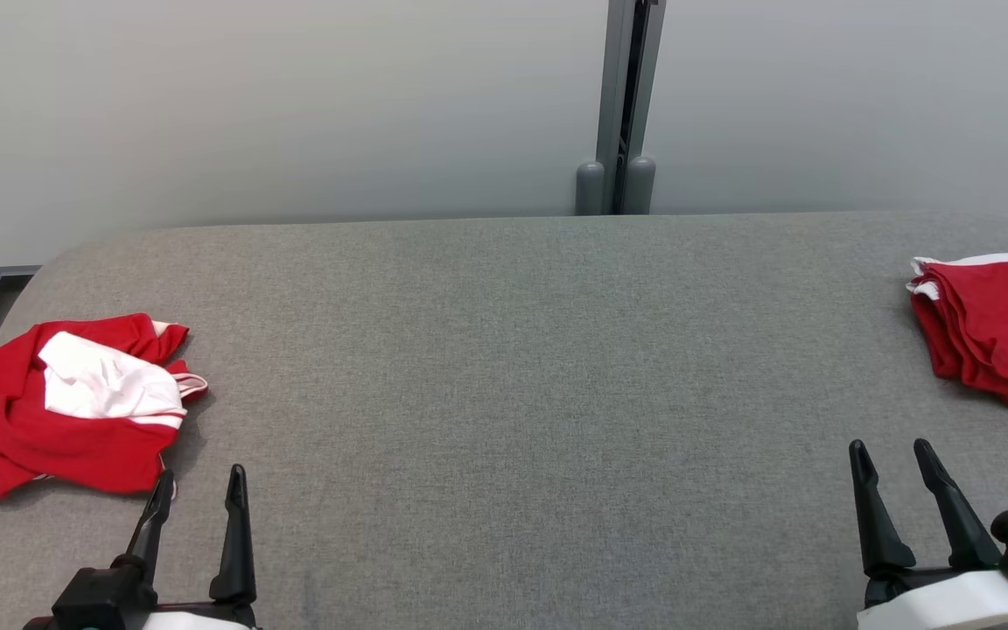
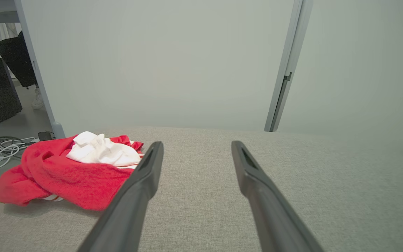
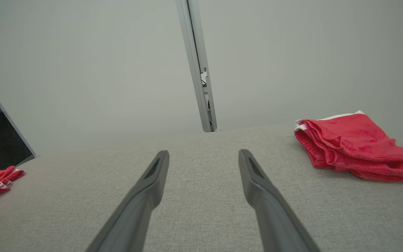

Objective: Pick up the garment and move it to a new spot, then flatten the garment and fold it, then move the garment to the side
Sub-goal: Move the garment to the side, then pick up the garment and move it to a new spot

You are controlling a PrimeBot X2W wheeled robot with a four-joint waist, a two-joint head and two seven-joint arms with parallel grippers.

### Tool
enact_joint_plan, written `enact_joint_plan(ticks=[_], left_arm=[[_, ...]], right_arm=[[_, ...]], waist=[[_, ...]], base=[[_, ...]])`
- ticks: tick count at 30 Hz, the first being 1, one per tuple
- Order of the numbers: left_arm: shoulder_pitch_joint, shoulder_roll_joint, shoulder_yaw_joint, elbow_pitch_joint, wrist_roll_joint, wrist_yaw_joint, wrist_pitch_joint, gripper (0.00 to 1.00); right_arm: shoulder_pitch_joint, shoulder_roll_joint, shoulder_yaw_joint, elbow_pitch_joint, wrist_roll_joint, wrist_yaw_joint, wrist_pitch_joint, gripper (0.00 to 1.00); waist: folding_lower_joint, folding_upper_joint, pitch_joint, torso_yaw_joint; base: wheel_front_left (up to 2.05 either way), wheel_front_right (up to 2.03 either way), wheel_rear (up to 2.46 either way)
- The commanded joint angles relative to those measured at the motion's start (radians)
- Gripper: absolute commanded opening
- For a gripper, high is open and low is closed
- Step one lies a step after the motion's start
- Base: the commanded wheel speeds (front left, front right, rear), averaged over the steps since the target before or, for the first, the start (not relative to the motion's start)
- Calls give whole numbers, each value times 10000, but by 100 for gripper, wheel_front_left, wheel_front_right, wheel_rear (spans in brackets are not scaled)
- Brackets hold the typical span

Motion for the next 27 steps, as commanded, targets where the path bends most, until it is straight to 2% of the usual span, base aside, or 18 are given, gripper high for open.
enact_joint_plan(ticks=[1, 14, 27], left_arm=[[87, 28, 63, -32, -37, 41, -2, 100], [220, 30, -84, -37, -39, 204, -2, 100], [77, 30, -135, 12, 89, 224, -2, 100]], right_arm=[[193, 52, -130, -175, -69, 2, -50, 100], [626, 423, -191, -536, -304, 2, -50, 100], [642, 486, -219, -470, -375, 2, -51, 100]], waist=[[-1, 0, -10, -21], [-1, 0, -65, -164], [-1, 0, -76, -213]], base=[[0, 0, 0], [0, 0, 0], [0, 0, 0]])
